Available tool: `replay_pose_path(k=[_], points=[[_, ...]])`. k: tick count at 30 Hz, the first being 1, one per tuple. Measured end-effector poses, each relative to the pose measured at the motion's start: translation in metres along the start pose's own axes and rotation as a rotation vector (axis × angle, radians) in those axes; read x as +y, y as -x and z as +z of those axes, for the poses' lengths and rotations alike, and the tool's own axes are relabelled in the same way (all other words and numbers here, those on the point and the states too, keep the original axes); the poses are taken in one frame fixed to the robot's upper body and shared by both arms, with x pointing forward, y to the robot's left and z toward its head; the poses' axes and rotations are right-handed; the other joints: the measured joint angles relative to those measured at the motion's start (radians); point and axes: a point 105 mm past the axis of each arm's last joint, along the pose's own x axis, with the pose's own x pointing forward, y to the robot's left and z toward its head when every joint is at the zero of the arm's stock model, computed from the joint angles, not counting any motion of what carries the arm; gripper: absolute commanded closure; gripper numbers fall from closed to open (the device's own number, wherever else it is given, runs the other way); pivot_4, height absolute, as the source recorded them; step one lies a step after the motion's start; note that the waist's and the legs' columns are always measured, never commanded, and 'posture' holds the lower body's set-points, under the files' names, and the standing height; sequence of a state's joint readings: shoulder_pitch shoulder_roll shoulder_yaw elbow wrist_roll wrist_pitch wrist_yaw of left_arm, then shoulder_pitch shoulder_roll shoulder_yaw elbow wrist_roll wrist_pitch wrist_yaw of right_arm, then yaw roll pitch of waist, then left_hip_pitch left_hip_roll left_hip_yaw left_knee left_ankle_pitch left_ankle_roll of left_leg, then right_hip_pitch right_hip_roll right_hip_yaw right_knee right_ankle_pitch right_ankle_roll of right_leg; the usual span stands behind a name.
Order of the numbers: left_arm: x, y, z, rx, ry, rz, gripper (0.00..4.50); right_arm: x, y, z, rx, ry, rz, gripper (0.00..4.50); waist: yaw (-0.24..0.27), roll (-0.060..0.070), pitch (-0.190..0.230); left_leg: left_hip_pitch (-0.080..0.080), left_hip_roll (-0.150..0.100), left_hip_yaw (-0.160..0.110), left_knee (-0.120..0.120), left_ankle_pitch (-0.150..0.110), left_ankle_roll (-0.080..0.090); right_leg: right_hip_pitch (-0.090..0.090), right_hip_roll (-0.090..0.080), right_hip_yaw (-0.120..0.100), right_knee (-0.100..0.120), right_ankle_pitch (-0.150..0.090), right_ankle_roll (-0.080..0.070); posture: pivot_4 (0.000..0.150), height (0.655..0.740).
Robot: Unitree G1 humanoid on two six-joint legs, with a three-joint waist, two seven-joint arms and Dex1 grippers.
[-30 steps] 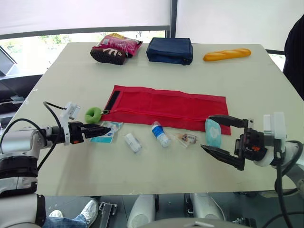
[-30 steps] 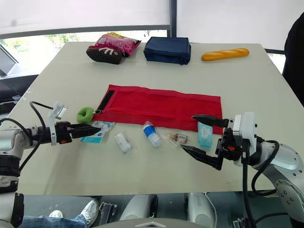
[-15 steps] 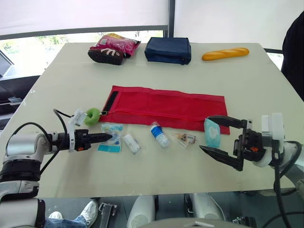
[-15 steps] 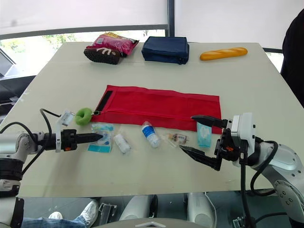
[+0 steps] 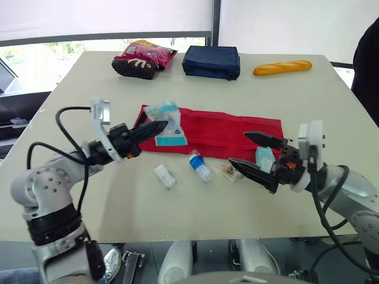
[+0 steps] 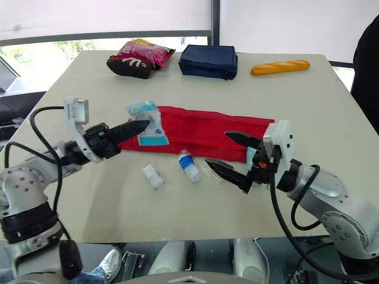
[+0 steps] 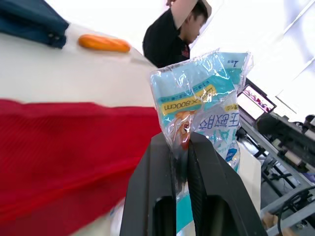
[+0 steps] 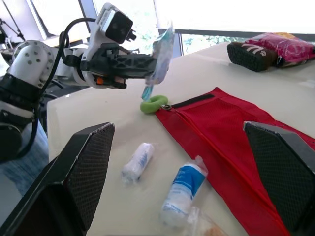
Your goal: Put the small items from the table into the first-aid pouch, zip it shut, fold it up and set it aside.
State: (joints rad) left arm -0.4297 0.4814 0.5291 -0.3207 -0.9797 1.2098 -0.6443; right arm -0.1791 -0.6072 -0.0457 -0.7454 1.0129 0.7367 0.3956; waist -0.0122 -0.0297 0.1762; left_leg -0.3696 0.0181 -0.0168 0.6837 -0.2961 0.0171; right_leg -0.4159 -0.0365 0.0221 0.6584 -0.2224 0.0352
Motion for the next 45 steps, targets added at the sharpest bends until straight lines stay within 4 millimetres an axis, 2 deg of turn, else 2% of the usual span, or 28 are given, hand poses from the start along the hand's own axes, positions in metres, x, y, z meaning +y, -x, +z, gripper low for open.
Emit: replay_pose_path(k=[2, 5, 9, 12, 18, 21, 25, 29, 36, 37, 39, 44, 45], points=[[-0.01, -0.025, -0.009, -0.04, 0.012, 0.014, 4.45, -0.004, -0.009, -0.006, 0.037, -0.087, -0.028, 0.0, 0.0, 0.0, 0.0, 0.0, -0.001, 0.0, 0.0, 0.0, 0.0, 0.0, -0.001, 0.0, 0.0, 0.0, 0.0, 0.15, 0.74], [-0.02, -0.044, -0.024, -0.027, 0.054, 0.014, 4.45, -0.004, -0.017, -0.01, 0.06, -0.18, -0.052, 0.0, -0.001, 0.0, 0.0, -0.001, -0.001, -0.001, 0.0, 0.0, 0.0, -0.001, 0.0, 0.0, 0.0, 0.0, -0.001, 0.15, 0.74], [-0.023, -0.05, -0.031, -0.032, 0.074, 0.033, 4.45, -0.009, -0.025, -0.016, 0.089, -0.27, -0.109, 0.0, -0.002, 0.0, 0.0, -0.002, -0.004, -0.002, -0.001, 0.0, 0.0, -0.001, 0.002, -0.001, 0.0, 0.0, -0.001, 0.15, 0.74], [-0.029, -0.053, -0.039, -0.005, 0.091, 0.012, 4.45, -0.007, -0.034, -0.014, 0.077, -0.322, -0.122, 0.0, -0.002, 0.001, 0.0, -0.002, -0.005, -0.002, 0.0, 0.0, 0.0, -0.001, 0.002, 0.0, 0.0, 0.0, -0.001, 0.15, 0.74], [-0.035, -0.05, -0.056, 0.082, 0.074, -0.032, 4.45, -0.014, -0.038, -0.011, 0.09, -0.38, -0.167, 0.0, -0.002, 0.001, 0.0, -0.005, -0.008, -0.006, 0.0, 0.0, 0.0, -0.002, 0.002, 0.0, -0.001, 0.0, -0.001, 0.15, 0.74], [-0.038, -0.052, -0.057, 0.09, 0.065, -0.049, 4.5, -0.012, -0.04, -0.005, 0.092, -0.383, -0.148, 0.82, -0.002, 0.001, 0.0, -0.008, -0.008, -0.009, 0.001, 0.0, 0.0, -0.003, 0.002, -0.002, -0.002, 0.0, -0.001, 0.15, 0.74], [-0.041, -0.054, -0.057, 0.088, 0.059, -0.065, 4.5, -0.012, -0.039, -0.004, 0.113, -0.382, -0.14, 2.82, -0.002, 0.001, 0.001, -0.009, -0.008, -0.011, 0.0, 0.0, 0.0, -0.003, 0.002, -0.004, -0.003, 0.0, -0.001, 0.15, 0.74], [-0.042, -0.055, -0.056, 0.08, 0.061, -0.072, 4.5, -0.014, -0.036, -0.006, 0.137, -0.377, -0.153, 4.42, -0.002, 0.001, 0.001, -0.01, -0.008, -0.011, 0.0, 0.0, 0.0, -0.003, 0.002, -0.004, -0.004, 0.0, -0.001, 0.15, 0.74], [-0.043, -0.056, -0.058, 0.074, 0.062, -0.072, 4.5, -0.015, -0.035, -0.006, 0.14, -0.378, -0.158, 4.5, -0.002, 0.001, 0.001, -0.01, -0.008, -0.011, 0.0, 0.0, 0.0, -0.003, 0.002, -0.004, -0.004, 0.0, -0.001, 0.15, 0.74], [-0.043, -0.057, -0.058, 0.072, 0.06, -0.071, 3.6, -0.015, -0.035, -0.006, 0.139, -0.38, -0.159, 4.5, -0.002, 0.001, 0.001, -0.01, -0.008, -0.011, 0.0, 0.0, 0.0, -0.003, 0.002, -0.004, -0.004, 0.0, -0.001, 0.15, 0.74], [-0.041, -0.056, -0.057, 0.064, 0.051, -0.06, 2.92, -0.016, -0.035, -0.006, 0.137, -0.388, -0.158, 4.5, -0.002, 0.001, 0.001, -0.01, -0.008, -0.011, 0.0, 0.0, 0.0, -0.003, 0.002, -0.004, -0.004, 0.0, -0.001, 0.15, 0.74], [-0.028, -0.048, -0.051, 0.085, -0.029, -0.008, 0.4, -0.018, -0.028, -0.007, 0.152, -0.377, -0.145, 4.5, -0.002, 0.002, 0.001, -0.01, -0.008, -0.011, 0.0, 0.0, 0.0, -0.003, 0.002, -0.005, -0.004, 0.0, -0.001, 0.15, 0.74], [-0.024, -0.044, -0.05, 0.112, -0.068, 0.0, 0.04, -0.018, -0.026, -0.009, 0.162, -0.38, -0.135, 4.5, -0.002, 0.002, 0.001, -0.01, -0.008, -0.012, 0.0, 0.0, 0.0, -0.003, 0.002, -0.005, -0.005, 0.0, -0.001, 0.15, 0.74]])
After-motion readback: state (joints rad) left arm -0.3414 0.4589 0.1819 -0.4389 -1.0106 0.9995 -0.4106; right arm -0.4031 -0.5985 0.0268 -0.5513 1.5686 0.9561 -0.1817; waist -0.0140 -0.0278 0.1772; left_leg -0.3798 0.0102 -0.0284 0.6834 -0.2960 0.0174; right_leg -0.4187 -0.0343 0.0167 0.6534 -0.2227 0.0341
